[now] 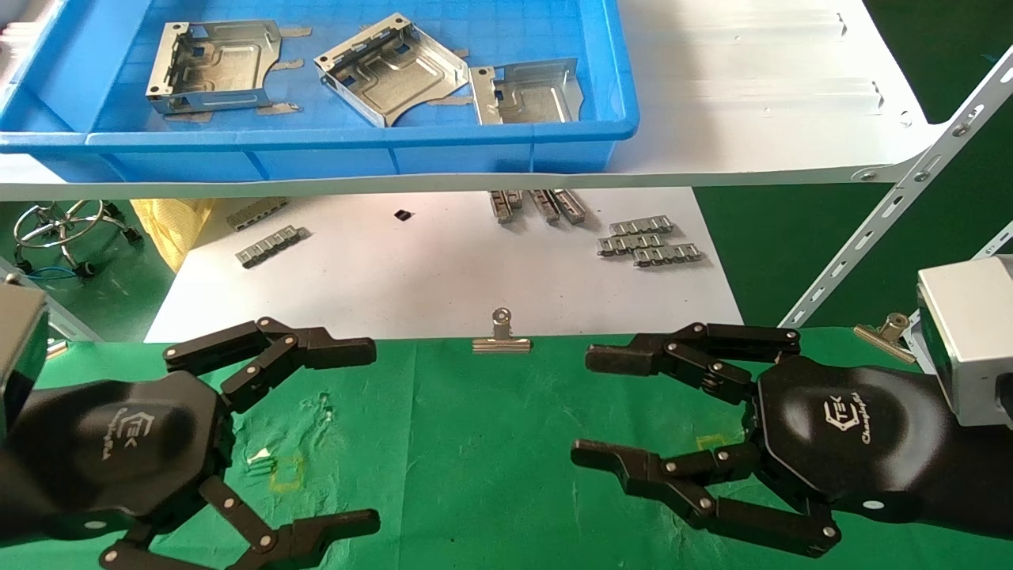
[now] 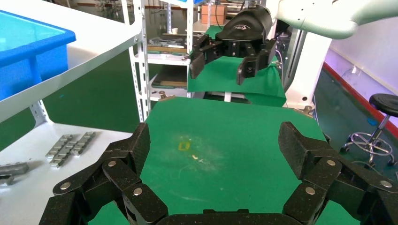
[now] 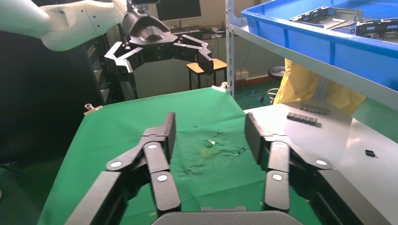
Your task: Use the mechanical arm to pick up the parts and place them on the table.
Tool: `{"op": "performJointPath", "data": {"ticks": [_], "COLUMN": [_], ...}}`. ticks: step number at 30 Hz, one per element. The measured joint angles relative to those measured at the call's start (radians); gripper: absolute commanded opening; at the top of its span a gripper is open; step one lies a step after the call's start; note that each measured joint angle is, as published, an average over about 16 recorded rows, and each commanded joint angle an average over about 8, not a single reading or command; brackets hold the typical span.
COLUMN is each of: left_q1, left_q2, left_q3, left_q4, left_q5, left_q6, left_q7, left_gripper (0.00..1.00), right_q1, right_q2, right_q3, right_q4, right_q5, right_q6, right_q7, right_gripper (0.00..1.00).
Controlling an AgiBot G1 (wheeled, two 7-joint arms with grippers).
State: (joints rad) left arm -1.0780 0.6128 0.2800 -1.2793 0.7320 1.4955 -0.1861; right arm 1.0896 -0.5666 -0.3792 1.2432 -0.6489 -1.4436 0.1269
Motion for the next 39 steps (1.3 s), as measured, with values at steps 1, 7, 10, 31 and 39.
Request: {"op": "performJointPath", "data": {"ticks": [1, 7, 10, 31, 39], "left_q1": [0.000, 0.000, -0.001, -0.480, -0.732], "left_q2": [0.000, 0.000, 0.000, 0.259, 0.444], "left_q3": [0.000, 0.000, 0.000, 0.101, 0.160], "left_q4": [0.000, 0.000, 0.000, 0.468, 0.834], "left_q5": [0.000, 0.000, 0.001, 0.278, 0.431], "left_q6": [0.000, 0.000, -0.001, -0.111, -0.287], "left_q7": [0.000, 0.000, 0.001, 0.103, 0.196], "left_gripper": [1.00, 1.00, 1.00, 1.00, 1.00], "right_q1": [0.000, 0.000, 0.000, 0.000, 0.000], "right_q2": [0.000, 0.000, 0.000, 0.000, 0.000], "right_q3": [0.000, 0.000, 0.000, 0.000, 0.000], "right_q4": [0.000, 0.000, 0.000, 0.000, 0.000], "right_q5": [0.000, 0.000, 0.000, 0.000, 0.000], "right_q6": [0.000, 0.000, 0.000, 0.000, 0.000], "right_q7": [0.000, 0.000, 0.000, 0.000, 0.000], "right_gripper": [0.00, 0.00, 0.00, 0.00, 0.00]}}
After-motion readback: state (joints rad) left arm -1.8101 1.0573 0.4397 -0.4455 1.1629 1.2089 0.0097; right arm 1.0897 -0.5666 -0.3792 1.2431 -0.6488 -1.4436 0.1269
